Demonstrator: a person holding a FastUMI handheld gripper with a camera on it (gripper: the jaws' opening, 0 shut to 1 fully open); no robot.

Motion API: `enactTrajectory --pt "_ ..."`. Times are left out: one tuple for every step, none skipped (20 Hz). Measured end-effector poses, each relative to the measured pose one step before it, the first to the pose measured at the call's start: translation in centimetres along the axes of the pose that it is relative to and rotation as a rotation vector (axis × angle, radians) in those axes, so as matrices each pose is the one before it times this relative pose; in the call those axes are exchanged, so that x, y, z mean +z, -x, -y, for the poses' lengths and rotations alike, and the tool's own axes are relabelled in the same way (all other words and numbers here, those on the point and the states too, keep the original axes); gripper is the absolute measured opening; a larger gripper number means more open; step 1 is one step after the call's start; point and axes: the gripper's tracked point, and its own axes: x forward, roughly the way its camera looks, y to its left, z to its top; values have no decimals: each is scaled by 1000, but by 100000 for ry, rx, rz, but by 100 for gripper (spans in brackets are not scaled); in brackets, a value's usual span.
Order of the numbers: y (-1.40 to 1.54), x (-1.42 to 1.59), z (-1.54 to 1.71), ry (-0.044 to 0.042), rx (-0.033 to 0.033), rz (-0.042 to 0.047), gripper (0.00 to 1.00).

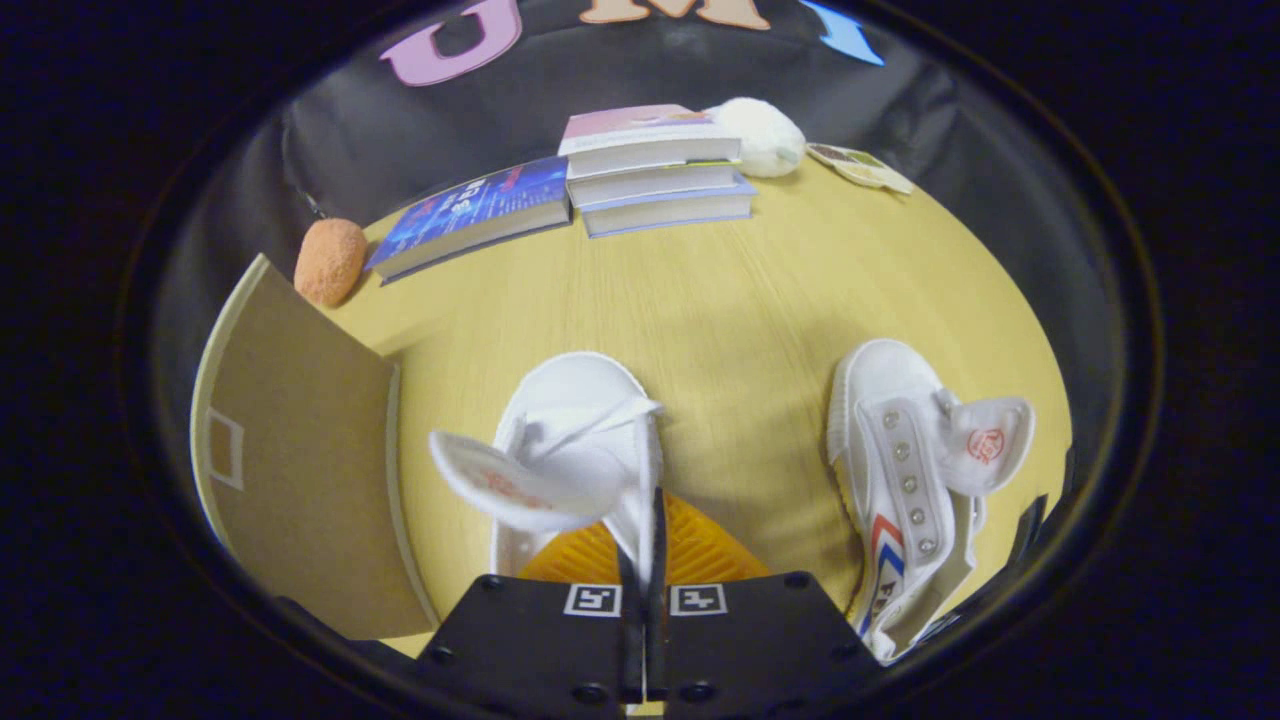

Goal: Open the storage box then place both shoes into the box .Put the left shoe in first, then the right shoe, with the right side of both shoes facing outward in a uniform manner.

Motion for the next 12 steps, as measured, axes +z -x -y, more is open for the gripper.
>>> enactTrajectory --pt "135 -165 -178 -1846 1860 -1068 4" --pt "293 -368 -191 -2042 1897 -1522 4" --pt "357 -512 -189 -2552 2243 -2069 4" --pt "467 -489 -277 -3537 2899 -2205 4" --pt "619 -366 -416 -4207 3573 -1966 4" --pt "857 -200 -456 -4303 3998 -1692 4" --pt "1157 -93 -623 -3459 4253 -886 4" --pt "1419 156 -788 -2173 4629 131 4" --pt "1584 182 -1017 -2141 4638 483 4" --pt "1682 273 -1227 -2122 4451 365 4" --pt "1649 285 -1397 -1300 4245 474 4" --pt "1419 499 -1614 -436 4006 983 4"
